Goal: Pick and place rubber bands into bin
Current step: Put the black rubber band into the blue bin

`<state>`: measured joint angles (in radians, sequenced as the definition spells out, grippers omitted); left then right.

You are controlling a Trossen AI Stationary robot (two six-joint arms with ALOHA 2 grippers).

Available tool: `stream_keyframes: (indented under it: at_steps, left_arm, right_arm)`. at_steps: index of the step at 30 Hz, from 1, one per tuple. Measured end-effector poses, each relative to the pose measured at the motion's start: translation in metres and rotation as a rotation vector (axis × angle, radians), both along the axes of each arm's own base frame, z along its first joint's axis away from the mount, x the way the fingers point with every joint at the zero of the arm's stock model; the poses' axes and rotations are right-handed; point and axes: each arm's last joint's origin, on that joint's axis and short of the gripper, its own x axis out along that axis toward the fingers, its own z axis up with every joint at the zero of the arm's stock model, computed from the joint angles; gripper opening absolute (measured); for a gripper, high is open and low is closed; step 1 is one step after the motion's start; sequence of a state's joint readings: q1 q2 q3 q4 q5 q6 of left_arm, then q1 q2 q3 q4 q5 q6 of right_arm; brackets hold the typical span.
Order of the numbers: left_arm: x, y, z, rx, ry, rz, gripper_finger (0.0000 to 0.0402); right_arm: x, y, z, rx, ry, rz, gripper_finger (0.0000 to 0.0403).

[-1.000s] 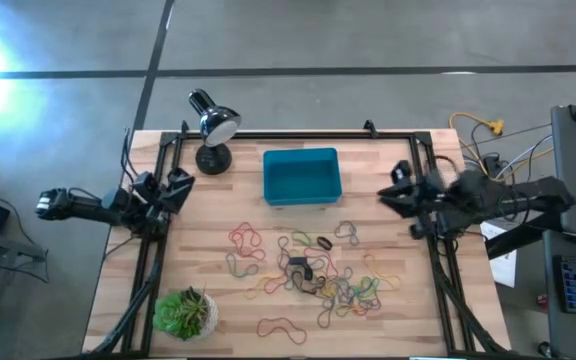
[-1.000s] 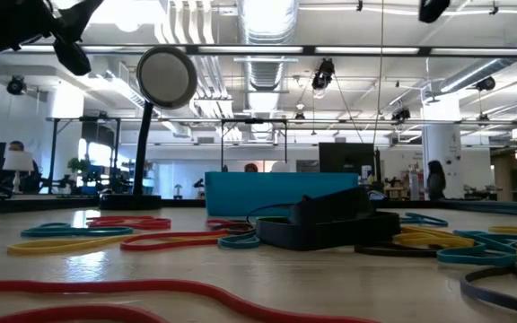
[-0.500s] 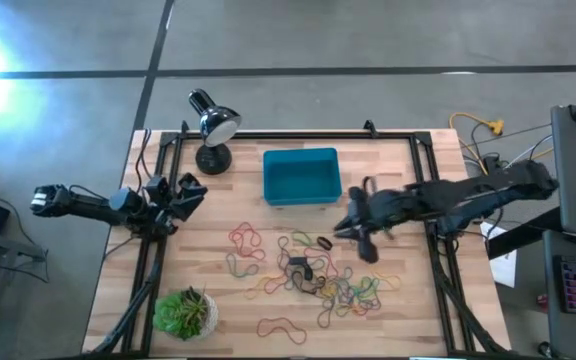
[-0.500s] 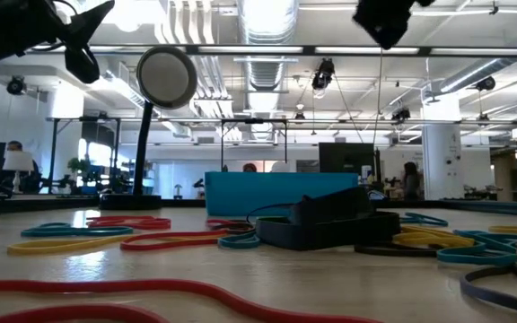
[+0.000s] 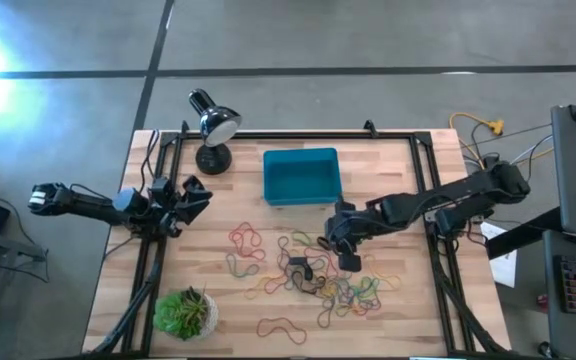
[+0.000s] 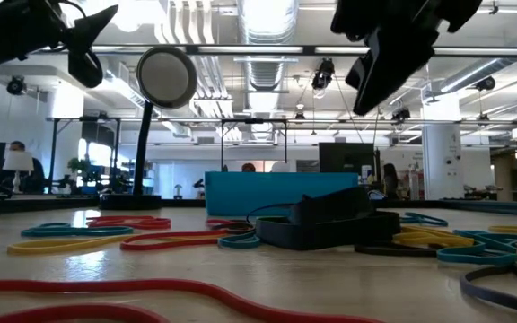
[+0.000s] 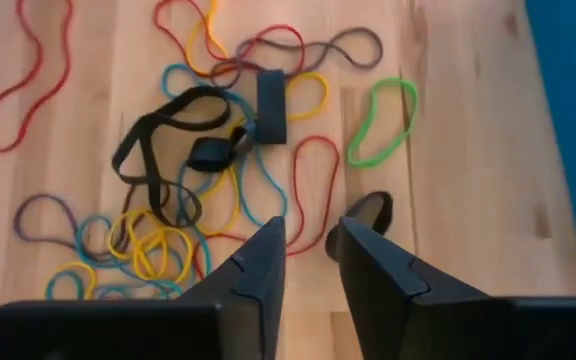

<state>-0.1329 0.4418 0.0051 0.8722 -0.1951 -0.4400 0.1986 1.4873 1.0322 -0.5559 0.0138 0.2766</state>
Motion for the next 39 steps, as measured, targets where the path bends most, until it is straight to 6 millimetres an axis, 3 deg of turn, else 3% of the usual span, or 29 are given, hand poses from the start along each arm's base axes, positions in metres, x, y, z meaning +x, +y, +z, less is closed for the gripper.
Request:
stream_keyframes:
  at_steps: [7,12,27,39]
  left_arm:
    - [0.003,0.000,-0.003,0.005,0.032,0.000,0.0137]
    - [0.005,-0.001,-0.005,0.008,0.053,0.000,0.0137]
    - [0.009,-0.001,-0.010,0.013,0.095,-0.001,0.0137]
    - [0.012,-0.002,-0.013,0.016,0.128,-0.002,0.0137]
  right_arm:
    - [0.001,0.001,-0.007,0.081,-0.019,-0.054,0.0135]
    - [0.005,0.002,-0.012,0.086,-0.036,-0.055,0.0145]
    - [0.026,0.006,-0.068,0.057,0.099,-0.086,0.0112]
    - [0.026,0.001,-0.076,0.008,0.116,-0.205,0.0087]
